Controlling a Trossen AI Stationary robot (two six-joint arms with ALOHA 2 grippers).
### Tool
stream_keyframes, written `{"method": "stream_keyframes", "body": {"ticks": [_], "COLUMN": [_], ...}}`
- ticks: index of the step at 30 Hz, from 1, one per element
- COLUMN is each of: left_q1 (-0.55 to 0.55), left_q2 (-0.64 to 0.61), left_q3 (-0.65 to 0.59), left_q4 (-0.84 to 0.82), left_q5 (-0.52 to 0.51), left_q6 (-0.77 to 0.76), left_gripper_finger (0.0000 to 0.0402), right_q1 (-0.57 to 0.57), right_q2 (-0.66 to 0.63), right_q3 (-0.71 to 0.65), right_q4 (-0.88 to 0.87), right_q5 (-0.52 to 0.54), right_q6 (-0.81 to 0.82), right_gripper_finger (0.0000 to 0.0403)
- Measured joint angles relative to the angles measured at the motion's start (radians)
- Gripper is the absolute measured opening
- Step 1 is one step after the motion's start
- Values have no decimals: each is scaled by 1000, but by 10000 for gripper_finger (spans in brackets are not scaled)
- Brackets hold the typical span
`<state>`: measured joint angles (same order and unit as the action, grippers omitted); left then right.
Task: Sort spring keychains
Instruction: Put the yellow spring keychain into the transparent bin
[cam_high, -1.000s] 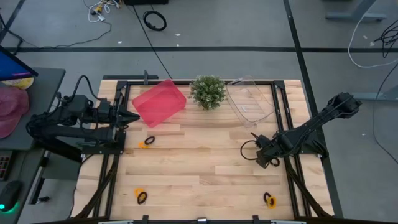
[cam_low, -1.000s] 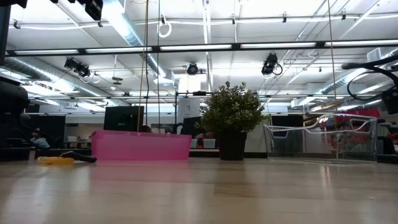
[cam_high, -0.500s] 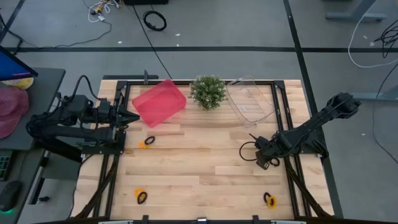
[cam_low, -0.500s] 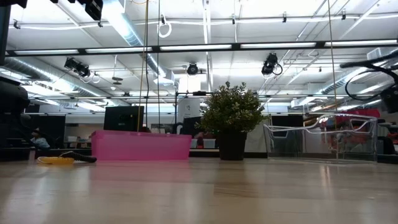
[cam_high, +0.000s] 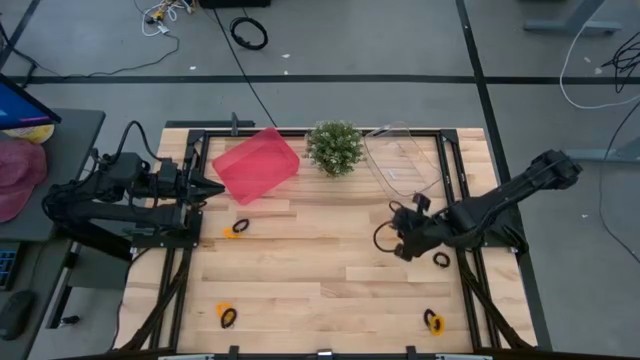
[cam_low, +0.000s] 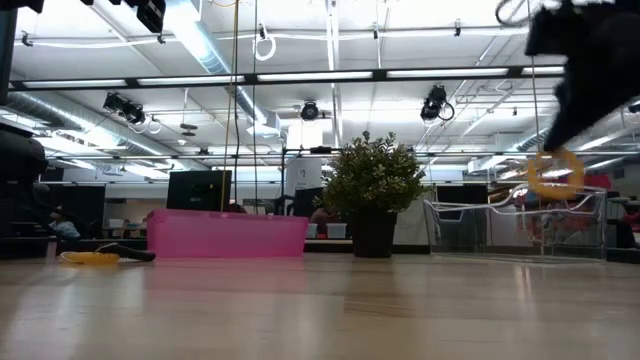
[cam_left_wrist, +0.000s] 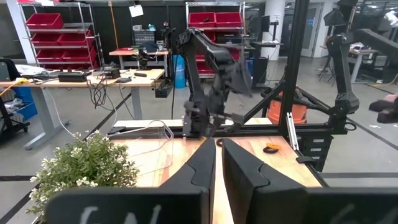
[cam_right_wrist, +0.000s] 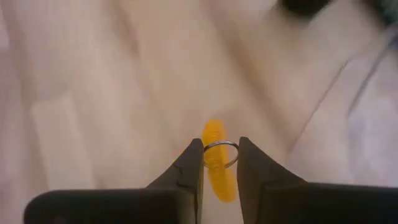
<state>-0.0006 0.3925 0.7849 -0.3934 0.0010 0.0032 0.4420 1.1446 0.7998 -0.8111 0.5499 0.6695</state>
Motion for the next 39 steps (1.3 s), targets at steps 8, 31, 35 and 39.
{"method": "stream_keyframes", "body": {"ticks": [8,31,35,39], "left_q1": [0,0,0,0], "left_q2": [0,0,0,0], "left_q3": [0,0,0,0], "left_q4": [0,0,0,0], "left_q5": [0,0,0,0], "left_q6": [0,0,0,0], "left_gripper_finger": [30,30,30,30], "right_q1": [-73,-385,-398,-398], "right_q2": [-3,-34,-34,-34], "right_q3": [67,42,42,42], "right_q4": [6,-17,-18,-19], "right_q5": [202,569,571,571], "right_q6": [-147,-172,-173,-177], "right_gripper_finger": [55,54,43,10]}}
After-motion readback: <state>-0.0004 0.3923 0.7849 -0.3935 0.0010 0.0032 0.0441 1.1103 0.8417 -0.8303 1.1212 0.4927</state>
